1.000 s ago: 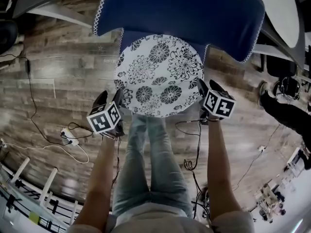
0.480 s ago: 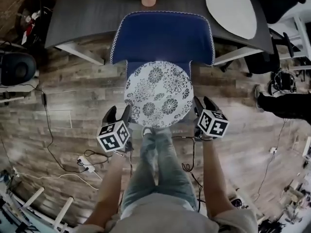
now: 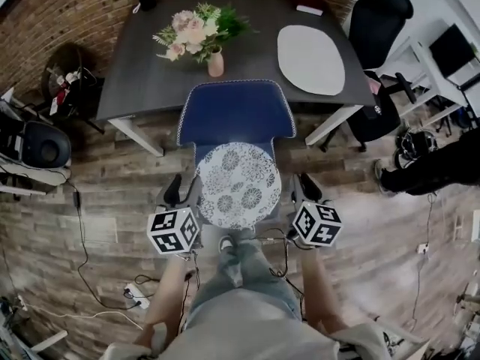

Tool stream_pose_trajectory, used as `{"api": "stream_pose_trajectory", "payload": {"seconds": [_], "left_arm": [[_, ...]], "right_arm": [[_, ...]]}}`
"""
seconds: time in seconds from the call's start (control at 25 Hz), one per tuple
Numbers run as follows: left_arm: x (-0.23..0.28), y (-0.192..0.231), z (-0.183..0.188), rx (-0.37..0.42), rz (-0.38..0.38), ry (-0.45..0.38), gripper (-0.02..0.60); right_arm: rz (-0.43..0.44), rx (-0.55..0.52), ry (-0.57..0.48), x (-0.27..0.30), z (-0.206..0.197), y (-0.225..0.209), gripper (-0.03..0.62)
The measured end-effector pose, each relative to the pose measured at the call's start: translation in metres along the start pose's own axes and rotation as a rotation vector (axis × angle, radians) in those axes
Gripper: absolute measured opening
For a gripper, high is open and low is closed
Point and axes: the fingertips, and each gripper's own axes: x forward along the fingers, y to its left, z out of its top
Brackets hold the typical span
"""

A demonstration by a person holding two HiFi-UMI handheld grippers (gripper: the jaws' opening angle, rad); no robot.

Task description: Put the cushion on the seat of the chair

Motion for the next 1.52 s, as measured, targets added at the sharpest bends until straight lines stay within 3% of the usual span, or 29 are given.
{"api": "stream_pose_trajectory", "payload": {"seconds": [0.28,0.64,1.2,1.52], "left_arm": [[-0.031,-0.024,0.069,0.038,-0.004,-0.14,0.084],[-0.049,-0.025,0.139,0.057,0.027,-0.267,0.018],[-0.037,-0.019,0.148,0.058,0.071,-0.265,0.014],[-0.034,-0.023,0.144,0.058,0.059,-0.254,0.014]], "right_arm": [[0.004,-0.014,-0.163,-0.043,0.07,0.015,0.024],[0.0,-0.029,-0.281,-0.062,0.13,0.014,-0.002],[0.035,-0.101,-0.255,-0.05,0.141,0.02,0.0],[0.022,-0.144,-0.24,-0.05,0.14,0.02,0.002]]}}
